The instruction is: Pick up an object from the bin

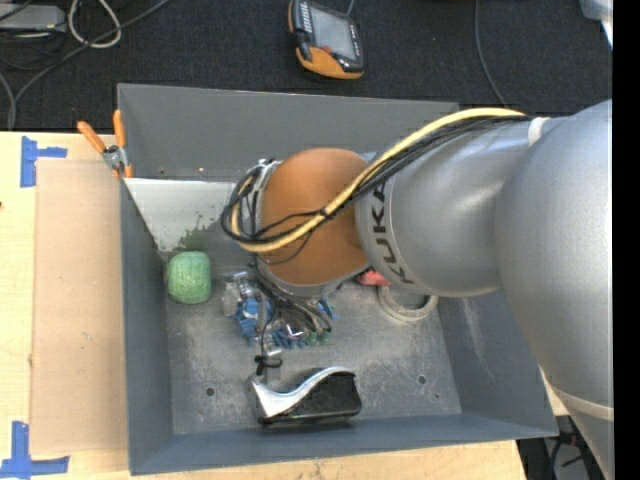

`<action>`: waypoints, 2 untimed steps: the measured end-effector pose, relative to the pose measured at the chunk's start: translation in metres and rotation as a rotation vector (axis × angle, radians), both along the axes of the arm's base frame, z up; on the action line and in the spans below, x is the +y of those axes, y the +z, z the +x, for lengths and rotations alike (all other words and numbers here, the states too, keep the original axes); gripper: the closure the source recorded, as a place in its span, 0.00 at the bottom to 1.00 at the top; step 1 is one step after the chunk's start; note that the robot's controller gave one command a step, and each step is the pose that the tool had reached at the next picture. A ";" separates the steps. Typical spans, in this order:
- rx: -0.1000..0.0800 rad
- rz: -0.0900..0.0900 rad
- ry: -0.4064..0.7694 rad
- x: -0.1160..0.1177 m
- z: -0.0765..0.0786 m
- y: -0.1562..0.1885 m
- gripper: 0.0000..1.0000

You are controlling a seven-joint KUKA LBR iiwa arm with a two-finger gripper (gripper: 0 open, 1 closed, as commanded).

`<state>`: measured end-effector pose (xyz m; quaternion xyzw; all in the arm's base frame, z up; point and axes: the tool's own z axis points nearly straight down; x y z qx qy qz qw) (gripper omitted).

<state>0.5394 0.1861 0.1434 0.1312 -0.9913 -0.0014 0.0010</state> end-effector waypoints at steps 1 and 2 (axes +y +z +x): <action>0.004 0.001 0.132 -0.007 0.000 0.010 0.00; 0.000 0.003 0.269 -0.021 0.039 0.058 0.00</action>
Offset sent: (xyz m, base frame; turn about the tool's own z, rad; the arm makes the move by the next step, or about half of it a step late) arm 0.0379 -0.0217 0.0580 -0.2674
